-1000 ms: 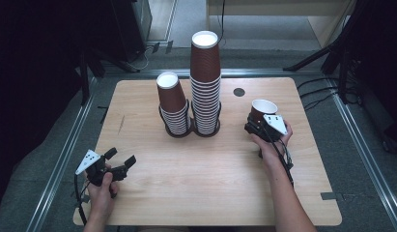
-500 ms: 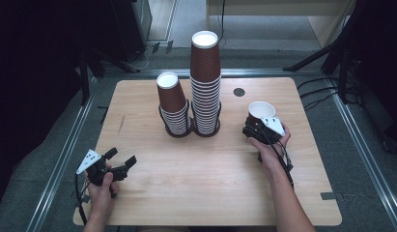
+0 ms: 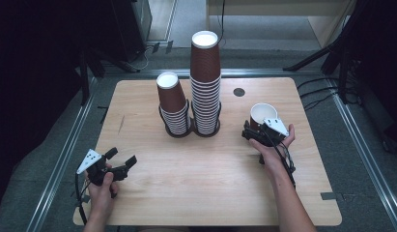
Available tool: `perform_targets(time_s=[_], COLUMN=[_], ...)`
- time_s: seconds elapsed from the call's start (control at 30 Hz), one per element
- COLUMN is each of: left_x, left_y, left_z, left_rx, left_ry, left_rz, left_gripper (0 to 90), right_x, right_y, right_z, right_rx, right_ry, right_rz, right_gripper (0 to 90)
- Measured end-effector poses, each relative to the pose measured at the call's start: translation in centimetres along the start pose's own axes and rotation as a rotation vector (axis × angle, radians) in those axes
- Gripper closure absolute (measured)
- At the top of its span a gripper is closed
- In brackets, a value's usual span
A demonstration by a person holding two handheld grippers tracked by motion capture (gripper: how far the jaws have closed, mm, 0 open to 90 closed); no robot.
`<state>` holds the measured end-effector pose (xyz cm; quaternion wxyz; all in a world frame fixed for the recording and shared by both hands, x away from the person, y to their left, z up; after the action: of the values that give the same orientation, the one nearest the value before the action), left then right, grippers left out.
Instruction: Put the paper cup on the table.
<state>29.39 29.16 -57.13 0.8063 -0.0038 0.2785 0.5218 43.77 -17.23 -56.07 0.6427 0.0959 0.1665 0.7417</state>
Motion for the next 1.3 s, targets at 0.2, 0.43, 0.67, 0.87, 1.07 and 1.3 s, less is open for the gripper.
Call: perform_targets(time_s=[0.2, 0.43, 0.67, 0.87, 1.07, 1.3], left_x=[0.0, 0.0, 0.0, -0.1, -0.1, -0.1], left_y=[0.0, 0.0, 0.0, 0.0, 0.0, 0.0], left_z=[0.0, 0.0, 0.0, -0.1, -0.1, -0.1], left_rx=[0.001, 0.004, 0.005, 0.005, 0.005, 0.006], left_ry=[-0.001, -0.005, -0.007, -0.009, -0.010, -0.011], left_rz=[0.002, 0.002, 0.004, 0.004, 0.004, 0.005], left_gripper=[0.0, 0.0, 0.0, 0.0, 0.0, 0.0], right_x=[0.0, -0.2, -0.5, -0.7, -1.4, -2.5], right_y=[1.1, 2.8, 4.6, 6.0, 6.8, 7.8], right_z=[0.3, 0.2, 0.3, 0.0, -0.4, -0.9], right_rx=[-0.002, -0.015, -0.041, -0.070, -0.079, -0.084], right_ry=[0.010, 0.043, 0.067, 0.084, 0.091, 0.084], right_rz=[0.025, 0.047, 0.067, 0.079, 0.073, 0.065], right_gripper=[0.0, 0.0, 0.0, 0.0, 0.0, 0.0])
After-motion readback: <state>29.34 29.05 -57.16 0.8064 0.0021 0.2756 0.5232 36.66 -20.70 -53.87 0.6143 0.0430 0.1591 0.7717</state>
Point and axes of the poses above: each handheld gripper's, and its own axes: y roughly backward along the jaws, z roughly out of its top, x roughly to its left, the point moved 7 cm from there along -y, roughly forward along the jaws, and after that the axes turned 10 degrees about y, right-handed, at the moved point
